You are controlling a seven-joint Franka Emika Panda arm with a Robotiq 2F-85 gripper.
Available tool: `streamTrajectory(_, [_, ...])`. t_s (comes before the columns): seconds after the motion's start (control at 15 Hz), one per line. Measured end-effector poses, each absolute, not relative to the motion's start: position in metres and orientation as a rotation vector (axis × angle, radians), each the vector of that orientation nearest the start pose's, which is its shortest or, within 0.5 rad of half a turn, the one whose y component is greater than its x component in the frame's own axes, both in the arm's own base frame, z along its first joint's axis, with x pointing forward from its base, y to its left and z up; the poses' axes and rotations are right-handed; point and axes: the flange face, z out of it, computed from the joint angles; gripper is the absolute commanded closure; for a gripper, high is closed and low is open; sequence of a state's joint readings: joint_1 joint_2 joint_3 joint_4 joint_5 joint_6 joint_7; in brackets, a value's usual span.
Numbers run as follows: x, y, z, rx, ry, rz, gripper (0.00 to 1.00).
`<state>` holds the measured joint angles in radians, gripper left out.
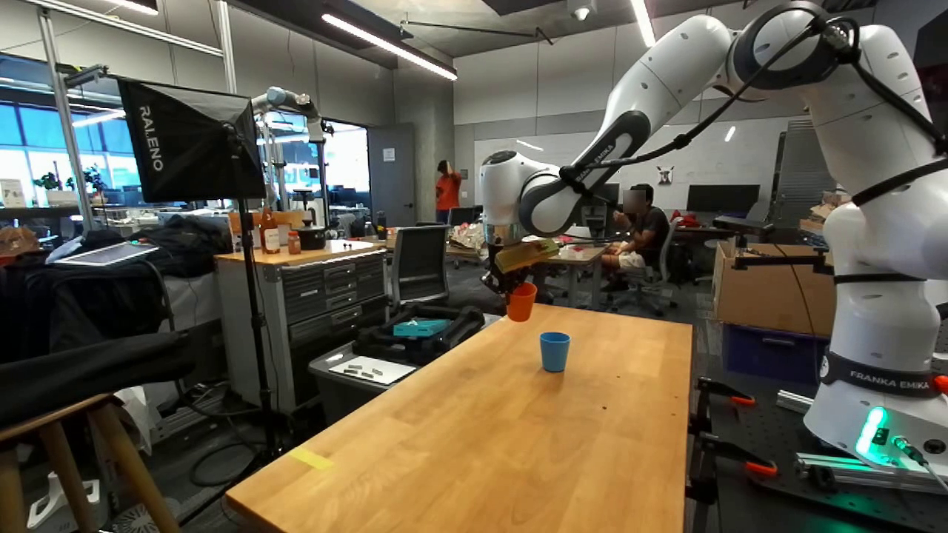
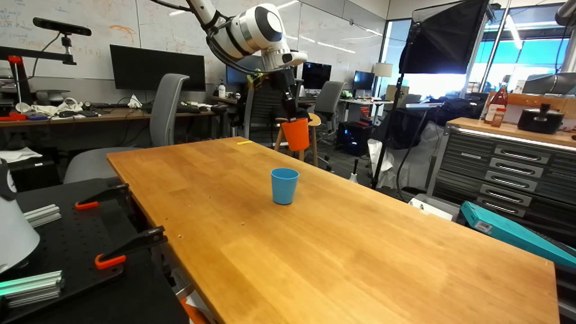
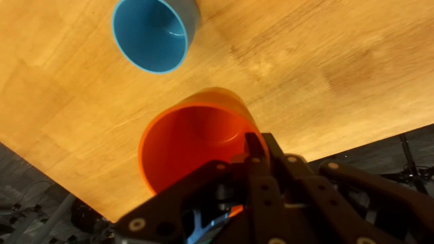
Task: Place the orange cup inside the blue cup
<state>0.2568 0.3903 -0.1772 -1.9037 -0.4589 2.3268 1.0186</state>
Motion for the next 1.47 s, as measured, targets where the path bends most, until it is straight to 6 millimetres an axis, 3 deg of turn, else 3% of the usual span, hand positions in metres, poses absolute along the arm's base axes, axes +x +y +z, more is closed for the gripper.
streamTrajectory(0.33, [0.624, 0.021, 0.312, -3.294, 1.150, -0.361, 0.93])
streamTrajectory(0.67, [0.604, 0.000, 0.285, -3.321, 1.211, -0.230, 0.94])
streamTrajectory(1.0, [0.582, 0.005, 0.257, -3.348, 1.197, -0.120, 0.93])
streamTrajectory(1.47, [0.582, 0.017, 0.251, -3.303, 1.157, -0.195, 0.90])
